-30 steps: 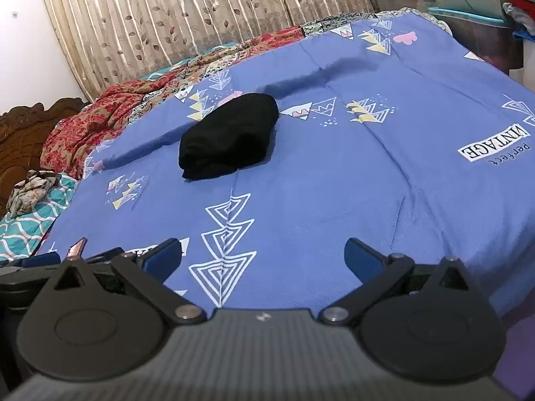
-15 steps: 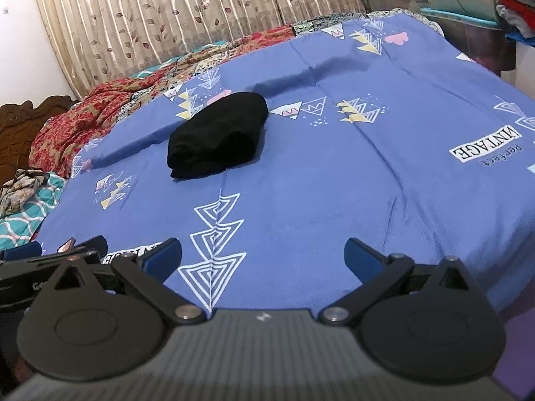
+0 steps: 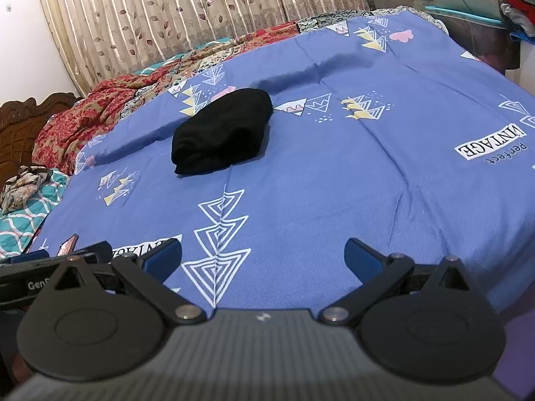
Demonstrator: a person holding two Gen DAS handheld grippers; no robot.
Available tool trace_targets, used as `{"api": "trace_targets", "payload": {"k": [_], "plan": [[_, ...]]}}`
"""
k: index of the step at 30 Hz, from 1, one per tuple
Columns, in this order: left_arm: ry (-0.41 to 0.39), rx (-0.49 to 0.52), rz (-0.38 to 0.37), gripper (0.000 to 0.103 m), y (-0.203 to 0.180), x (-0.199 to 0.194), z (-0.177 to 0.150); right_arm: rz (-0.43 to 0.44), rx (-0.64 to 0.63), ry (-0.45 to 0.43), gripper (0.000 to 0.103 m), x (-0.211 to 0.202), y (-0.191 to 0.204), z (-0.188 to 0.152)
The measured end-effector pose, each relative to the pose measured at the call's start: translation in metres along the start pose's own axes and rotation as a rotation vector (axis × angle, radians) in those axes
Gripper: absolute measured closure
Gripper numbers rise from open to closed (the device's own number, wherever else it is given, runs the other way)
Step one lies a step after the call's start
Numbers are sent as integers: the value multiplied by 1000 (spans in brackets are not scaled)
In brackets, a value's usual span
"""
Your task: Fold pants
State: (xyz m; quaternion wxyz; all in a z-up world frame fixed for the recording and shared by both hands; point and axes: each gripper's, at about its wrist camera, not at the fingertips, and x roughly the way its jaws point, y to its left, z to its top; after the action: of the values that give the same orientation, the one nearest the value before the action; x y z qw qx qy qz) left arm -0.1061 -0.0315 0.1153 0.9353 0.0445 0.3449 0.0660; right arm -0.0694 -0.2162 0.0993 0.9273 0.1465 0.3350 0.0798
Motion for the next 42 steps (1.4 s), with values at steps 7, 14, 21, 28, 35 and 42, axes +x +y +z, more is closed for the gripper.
{"api": "trace_targets", "payload": {"k": [7, 14, 21, 28, 35, 42], "plan": [[53, 9, 5, 0, -4, 6, -2, 5, 18, 1, 0, 0, -4, -1], [111, 31, 23, 0, -7, 11, -4, 21, 36, 0, 0, -1, -8, -2], [135, 26, 25, 0, -7, 15, -5, 28, 43, 10, 0, 1, -7, -2], [177, 23, -13, 0, -8, 19, -8, 25, 49, 15, 0, 2, -10, -2], [219, 10, -35, 0, -7, 25, -11, 26, 47, 25, 0, 4, -9, -3], [232, 11, -41, 0, -6, 28, -12, 26, 49, 31, 0, 5, -11, -3]]}}
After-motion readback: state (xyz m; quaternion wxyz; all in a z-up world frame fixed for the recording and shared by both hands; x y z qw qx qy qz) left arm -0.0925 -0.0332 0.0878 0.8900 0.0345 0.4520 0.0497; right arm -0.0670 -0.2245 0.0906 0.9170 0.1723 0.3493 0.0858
